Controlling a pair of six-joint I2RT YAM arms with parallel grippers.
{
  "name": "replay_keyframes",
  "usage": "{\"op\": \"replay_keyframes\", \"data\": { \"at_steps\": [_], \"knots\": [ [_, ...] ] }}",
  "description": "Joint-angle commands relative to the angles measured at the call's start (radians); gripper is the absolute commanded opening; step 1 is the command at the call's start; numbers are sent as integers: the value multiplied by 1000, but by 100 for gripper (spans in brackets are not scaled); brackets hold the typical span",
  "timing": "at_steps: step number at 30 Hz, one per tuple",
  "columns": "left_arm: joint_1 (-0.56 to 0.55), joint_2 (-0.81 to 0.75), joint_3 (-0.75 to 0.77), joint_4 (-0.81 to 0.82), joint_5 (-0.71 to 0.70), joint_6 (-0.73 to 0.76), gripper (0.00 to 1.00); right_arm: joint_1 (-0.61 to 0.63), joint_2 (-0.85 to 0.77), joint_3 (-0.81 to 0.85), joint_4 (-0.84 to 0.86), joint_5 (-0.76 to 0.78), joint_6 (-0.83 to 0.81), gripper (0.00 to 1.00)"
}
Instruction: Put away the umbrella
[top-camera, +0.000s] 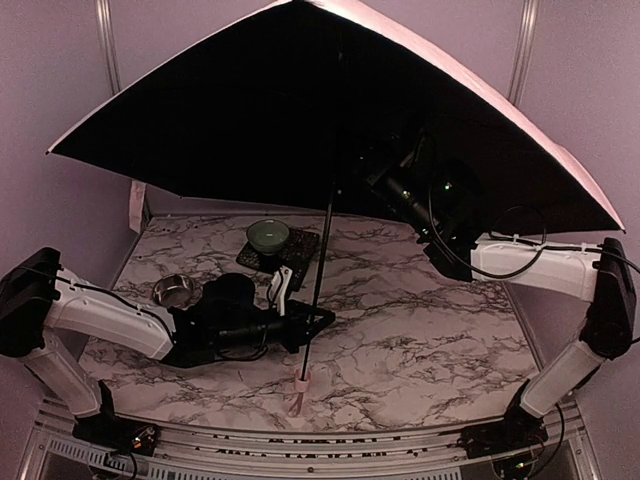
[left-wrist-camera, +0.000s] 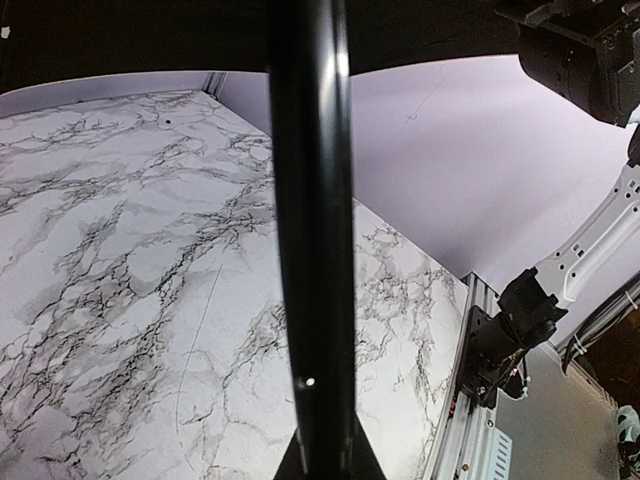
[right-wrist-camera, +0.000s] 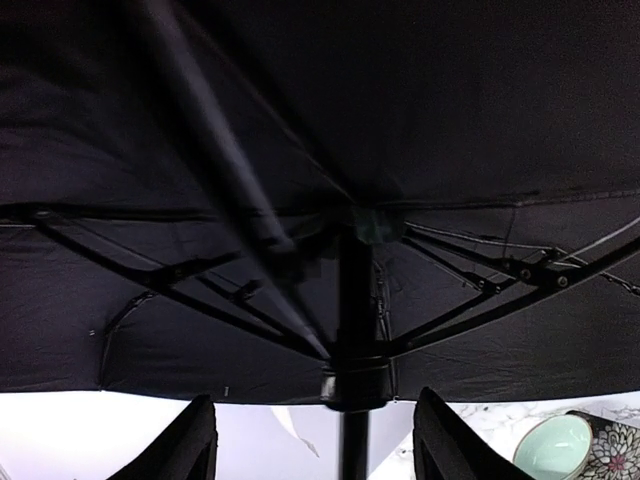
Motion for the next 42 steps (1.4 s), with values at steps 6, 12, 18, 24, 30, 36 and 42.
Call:
{"op": "replay_keyframes", "data": {
  "at_steps": [6,12,18,24,30,36,42],
  "knots": [
    [-15,-1,39,126,3,38,0,-6,51,66,-18,110,52,63],
    [-22,4,37,127,3,49,0,-16,56,68,1,101,38,53],
    [-26,6,42,129,3,58,0,-30,69,87,-15,79,35,45],
    [-28,7,46,130,-4,59,0,-37,78,106,-35,49,38,43],
    [-28,12,52,129,-13,62,0,-37,81,97,-38,21,45,49],
    [-28,14,56,129,-15,59,0,-36,88,98,-40,-7,46,41],
    [-28,11,58,130,-13,60,0,-37,90,95,-43,-25,53,42]
  ]
}}
